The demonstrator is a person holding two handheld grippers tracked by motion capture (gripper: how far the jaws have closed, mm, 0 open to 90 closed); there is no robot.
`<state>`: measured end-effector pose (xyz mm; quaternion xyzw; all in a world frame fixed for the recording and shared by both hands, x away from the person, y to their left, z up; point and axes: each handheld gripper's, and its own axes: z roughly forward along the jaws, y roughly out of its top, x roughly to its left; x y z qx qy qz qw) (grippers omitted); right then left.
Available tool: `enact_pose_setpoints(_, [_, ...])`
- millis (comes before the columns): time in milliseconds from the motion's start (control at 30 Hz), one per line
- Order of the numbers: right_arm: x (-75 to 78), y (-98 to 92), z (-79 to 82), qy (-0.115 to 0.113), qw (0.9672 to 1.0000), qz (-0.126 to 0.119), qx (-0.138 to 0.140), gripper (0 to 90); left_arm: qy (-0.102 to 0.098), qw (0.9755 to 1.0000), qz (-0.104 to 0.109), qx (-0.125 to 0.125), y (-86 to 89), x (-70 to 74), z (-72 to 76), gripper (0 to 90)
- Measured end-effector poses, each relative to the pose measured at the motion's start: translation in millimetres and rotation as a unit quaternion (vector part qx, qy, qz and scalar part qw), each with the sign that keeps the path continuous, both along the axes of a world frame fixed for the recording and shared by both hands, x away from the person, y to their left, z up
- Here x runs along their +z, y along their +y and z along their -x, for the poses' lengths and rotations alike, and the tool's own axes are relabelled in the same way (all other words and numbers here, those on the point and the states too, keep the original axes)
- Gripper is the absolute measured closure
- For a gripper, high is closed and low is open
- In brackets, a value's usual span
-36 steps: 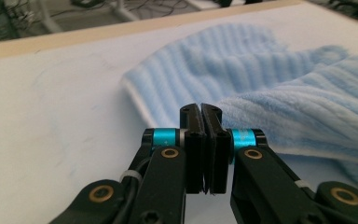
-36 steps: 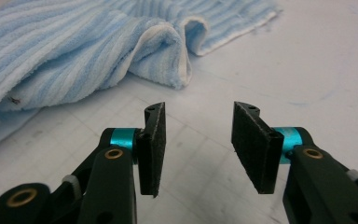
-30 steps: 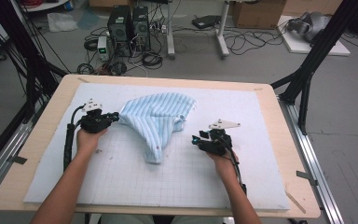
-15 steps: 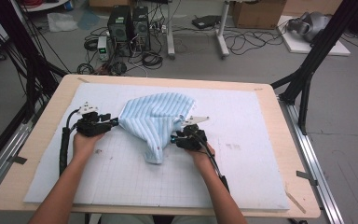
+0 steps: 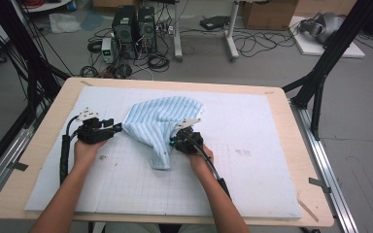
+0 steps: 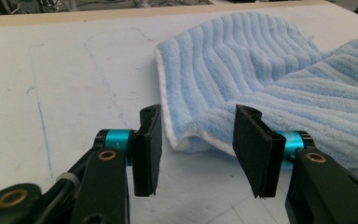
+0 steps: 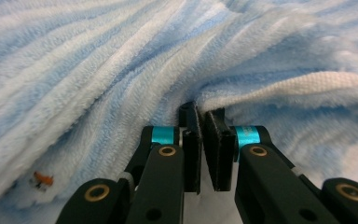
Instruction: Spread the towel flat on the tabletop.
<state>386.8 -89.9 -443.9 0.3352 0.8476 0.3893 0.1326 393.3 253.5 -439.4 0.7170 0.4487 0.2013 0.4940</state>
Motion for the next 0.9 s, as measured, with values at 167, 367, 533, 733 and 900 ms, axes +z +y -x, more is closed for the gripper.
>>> enact_pose_setpoints(167, [20.1, -28.6, 10.9, -0.019, 0.9997, -0.013, -0.012, 85.7, -0.005, 1.0000, -0.002, -0.007, -4.6, 1.7, 1.9, 52.8])
enact_pose_setpoints(367, [39.1, -75.1, 25.1, -0.058, 0.9955, 0.035, -0.067, 85.6, -0.006, 0.9997, -0.011, -0.019, -11.2, 1.3, 2.3, 53.4])
enact_pose_setpoints(533, [40.3, -100.6, 32.0, -0.096, 0.9799, 0.111, -0.135, 85.6, -0.004, 0.9996, -0.009, -0.024, -13.7, 1.3, 2.9, 53.5])
enact_pose_setpoints(733, [27.3, -111.8, 29.4, -0.068, 0.9845, 0.077, -0.142, 69.9, -0.005, 0.9981, -0.006, -0.061, -30.1, 4.4, 10.5, 53.3])
enact_pose_setpoints(900, [28.3, -129.6, 35.9, -0.074, 0.9837, 0.029, -0.161, 58.8, -0.012, 0.9908, 0.000, -0.135, -58.0, 6.8, 21.3, 53.0])
